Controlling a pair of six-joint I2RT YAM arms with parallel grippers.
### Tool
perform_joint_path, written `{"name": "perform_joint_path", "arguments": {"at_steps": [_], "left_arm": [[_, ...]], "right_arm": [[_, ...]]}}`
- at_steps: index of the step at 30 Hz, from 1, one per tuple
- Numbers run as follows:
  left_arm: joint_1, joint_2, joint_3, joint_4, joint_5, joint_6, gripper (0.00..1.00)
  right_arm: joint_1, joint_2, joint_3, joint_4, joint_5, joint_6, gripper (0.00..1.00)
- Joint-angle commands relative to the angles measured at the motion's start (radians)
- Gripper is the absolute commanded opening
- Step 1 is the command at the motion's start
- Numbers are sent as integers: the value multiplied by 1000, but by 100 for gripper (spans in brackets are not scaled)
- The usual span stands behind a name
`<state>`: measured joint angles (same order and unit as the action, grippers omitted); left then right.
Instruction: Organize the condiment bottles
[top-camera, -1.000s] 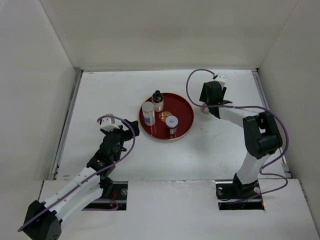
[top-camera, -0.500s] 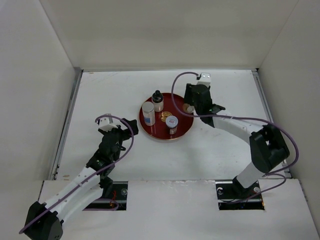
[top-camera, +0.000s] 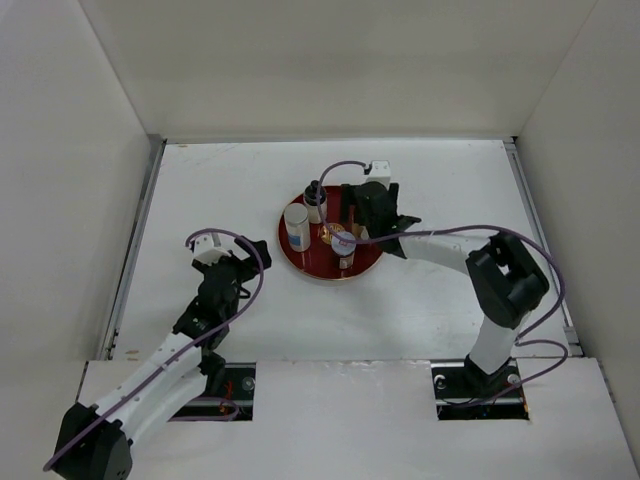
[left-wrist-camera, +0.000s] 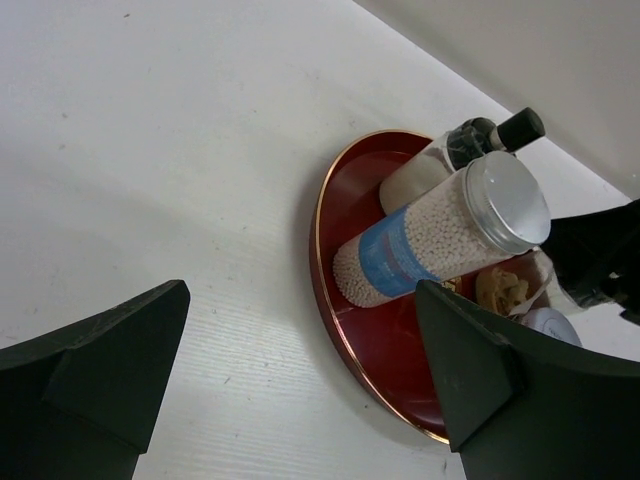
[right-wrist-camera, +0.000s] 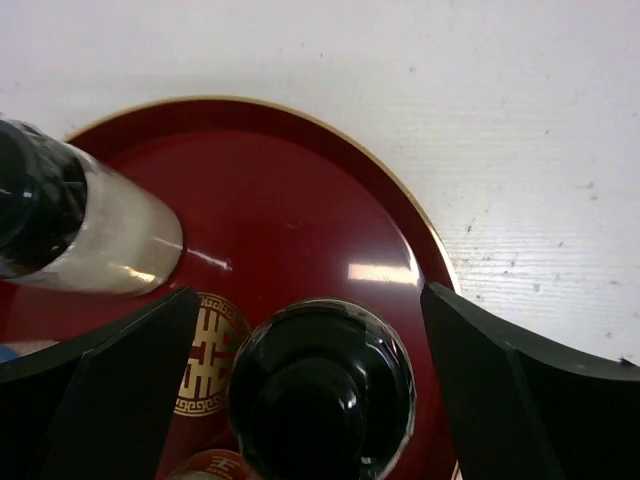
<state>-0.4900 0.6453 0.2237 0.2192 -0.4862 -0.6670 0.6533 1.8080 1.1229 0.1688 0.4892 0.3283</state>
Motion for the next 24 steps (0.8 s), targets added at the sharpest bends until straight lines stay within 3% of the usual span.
{"name": "perform_joint_path", "arguments": {"at_steps": [1, 8, 15, 19, 24], "left_arm": [[6, 19, 14, 6, -6, -22, 100], [-2, 85, 65, -38, 0, -29, 100], [-46, 102, 82, -30, -3, -13, 100], [-61, 94, 83, -23, -6, 1, 100], [-83, 116, 91, -21, -21, 26, 100]], "right_arm": [[12, -140, -15, 77, 43, 5, 100], [-14, -514, -286, 118, 89, 52, 100], [-100, -873, -638, 109, 129, 205, 100], [-177, -960, -738, 106, 114, 232, 100], [-194, -935, -735, 124, 107, 241, 100]]}}
